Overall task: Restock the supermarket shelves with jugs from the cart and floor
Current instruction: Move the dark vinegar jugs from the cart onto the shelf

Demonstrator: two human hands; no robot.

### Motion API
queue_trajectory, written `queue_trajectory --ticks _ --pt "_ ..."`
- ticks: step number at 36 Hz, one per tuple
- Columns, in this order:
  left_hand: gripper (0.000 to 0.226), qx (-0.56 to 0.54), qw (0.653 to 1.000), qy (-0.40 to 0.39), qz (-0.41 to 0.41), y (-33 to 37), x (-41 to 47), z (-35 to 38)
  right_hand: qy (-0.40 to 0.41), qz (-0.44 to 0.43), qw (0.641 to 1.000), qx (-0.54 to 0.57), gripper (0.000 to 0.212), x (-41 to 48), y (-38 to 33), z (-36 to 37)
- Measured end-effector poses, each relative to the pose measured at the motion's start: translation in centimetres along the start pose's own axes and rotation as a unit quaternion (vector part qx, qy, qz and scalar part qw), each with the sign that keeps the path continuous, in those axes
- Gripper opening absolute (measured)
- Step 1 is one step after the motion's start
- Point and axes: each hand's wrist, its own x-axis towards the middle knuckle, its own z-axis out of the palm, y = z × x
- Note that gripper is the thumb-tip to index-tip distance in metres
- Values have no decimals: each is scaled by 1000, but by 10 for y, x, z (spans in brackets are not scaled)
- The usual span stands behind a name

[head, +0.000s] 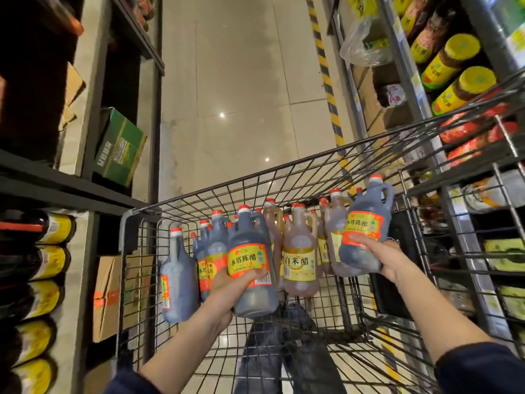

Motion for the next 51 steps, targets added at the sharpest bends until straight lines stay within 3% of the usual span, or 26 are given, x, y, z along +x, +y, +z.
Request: queue_trajectory --ticks 8,9,13,16,19,25,28,30,32,35,38,41,43,46,49,51 --pt "52 -8 1000 2 4 7 -20 3 32 6 998 44 112 2 6 1" --pt "49 -7 1000 2 9 9 -24 3 23 15 998 53 109 -6 4 3" --pt "41 -1 1000 -2 21 16 -35 3 -13 20 997 71 60 -45 -1 16" --pt "49 13 999 -10 30 23 -43 2 -38 -10 996 74 48 -62 3 20" --pt "39 24 999 -21 44 31 -50 2 -70 -44 994 75 42 -80 4 20" --pt "44 49 993 -70 80 46 -69 2 -130 -124 979 101 49 -132 4 22" --pt "53 78 986 -95 113 55 -82 2 -136 -168 968 130 38 -160 6 22" --pt "46 92 979 -113 142 60 -90 1 -134 -199 960 144 50 -181 10 22" --pt "39 109 972 -134 161 65 -100 -1 -117 -235 954 143 80 -205 15 21" --pt "59 125 960 -166 190 72 -119 -5 -92 -277 943 158 103 -240 28 17" --pt "70 142 941 -199 232 76 -139 -7 -71 -317 929 175 91 -277 42 15" --pt "55 164 920 -246 259 77 -159 -7 -41 -349 917 186 62 -311 58 10" --pt "49 178 904 -275 274 76 -174 -5 -13 -369 909 196 55 -331 69 5" --pt "42 189 879 -321 298 73 -198 2 25 -399 892 209 60 -360 83 -5" --pt "73 208 851 -361 319 66 -223 13 69 -424 872 235 66 -385 97 -18" --pt "75 216 832 -390 330 61 -237 23 97 -436 860 246 65 -399 107 -31"
